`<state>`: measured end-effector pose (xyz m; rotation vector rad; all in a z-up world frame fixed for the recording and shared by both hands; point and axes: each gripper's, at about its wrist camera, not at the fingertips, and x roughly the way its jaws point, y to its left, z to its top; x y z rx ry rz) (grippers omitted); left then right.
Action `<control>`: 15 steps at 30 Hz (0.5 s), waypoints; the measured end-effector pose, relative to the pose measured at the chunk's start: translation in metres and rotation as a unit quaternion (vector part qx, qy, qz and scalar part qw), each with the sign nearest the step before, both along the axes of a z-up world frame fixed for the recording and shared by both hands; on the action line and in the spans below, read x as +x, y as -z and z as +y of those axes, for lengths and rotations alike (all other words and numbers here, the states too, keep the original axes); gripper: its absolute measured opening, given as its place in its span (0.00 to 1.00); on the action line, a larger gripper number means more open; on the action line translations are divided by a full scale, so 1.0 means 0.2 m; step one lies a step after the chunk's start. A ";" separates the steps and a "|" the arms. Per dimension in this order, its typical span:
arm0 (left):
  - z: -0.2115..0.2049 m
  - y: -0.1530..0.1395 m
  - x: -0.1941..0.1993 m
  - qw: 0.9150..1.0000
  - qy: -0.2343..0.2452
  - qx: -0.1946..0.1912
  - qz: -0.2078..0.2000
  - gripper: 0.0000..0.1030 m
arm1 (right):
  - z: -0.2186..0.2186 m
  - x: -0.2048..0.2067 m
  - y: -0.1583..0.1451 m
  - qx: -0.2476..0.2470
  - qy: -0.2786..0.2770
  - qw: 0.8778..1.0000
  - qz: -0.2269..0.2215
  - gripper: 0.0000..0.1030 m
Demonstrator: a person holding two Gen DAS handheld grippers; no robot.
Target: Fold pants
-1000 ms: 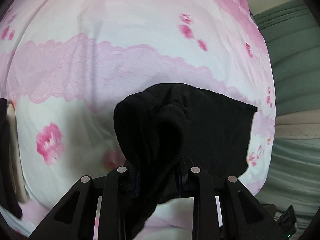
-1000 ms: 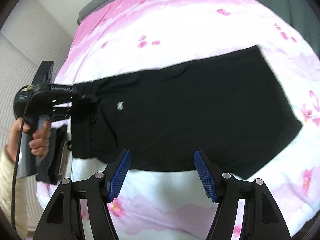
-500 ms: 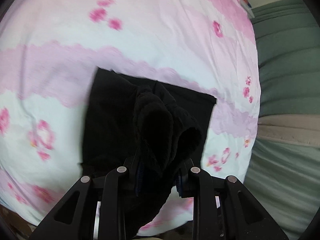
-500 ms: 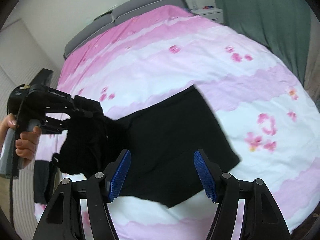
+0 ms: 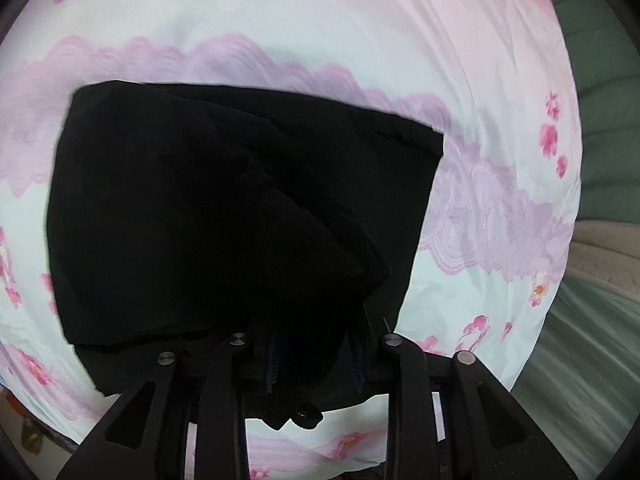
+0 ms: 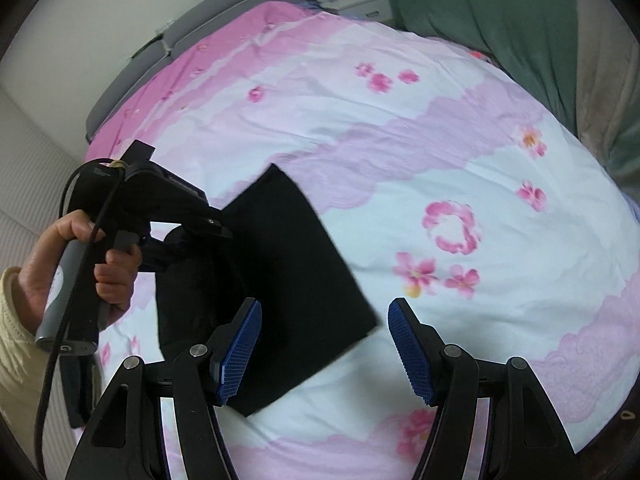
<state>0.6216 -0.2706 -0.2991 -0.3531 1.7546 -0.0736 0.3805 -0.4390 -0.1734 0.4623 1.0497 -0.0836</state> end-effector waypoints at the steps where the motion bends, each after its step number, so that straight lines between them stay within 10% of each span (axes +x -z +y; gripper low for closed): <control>1: -0.01 0.01 0.01 1.000 0.000 -0.005 0.002 0.36 | -0.03 0.00 0.02 -0.001 0.004 1.000 0.004 0.66; 4: -0.04 0.04 0.03 0.997 -0.009 -0.071 0.012 0.63 | -0.08 0.02 0.07 -0.005 0.012 1.000 0.016 0.66; 8: -0.04 -0.08 0.06 0.994 0.018 -0.102 -0.017 0.67 | -0.13 0.04 0.10 0.017 0.015 1.000 0.012 0.65; 15: 0.22 -0.28 -0.11 0.975 0.165 0.016 -0.150 0.67 | -0.04 0.12 0.19 0.078 -0.033 0.996 -0.007 0.66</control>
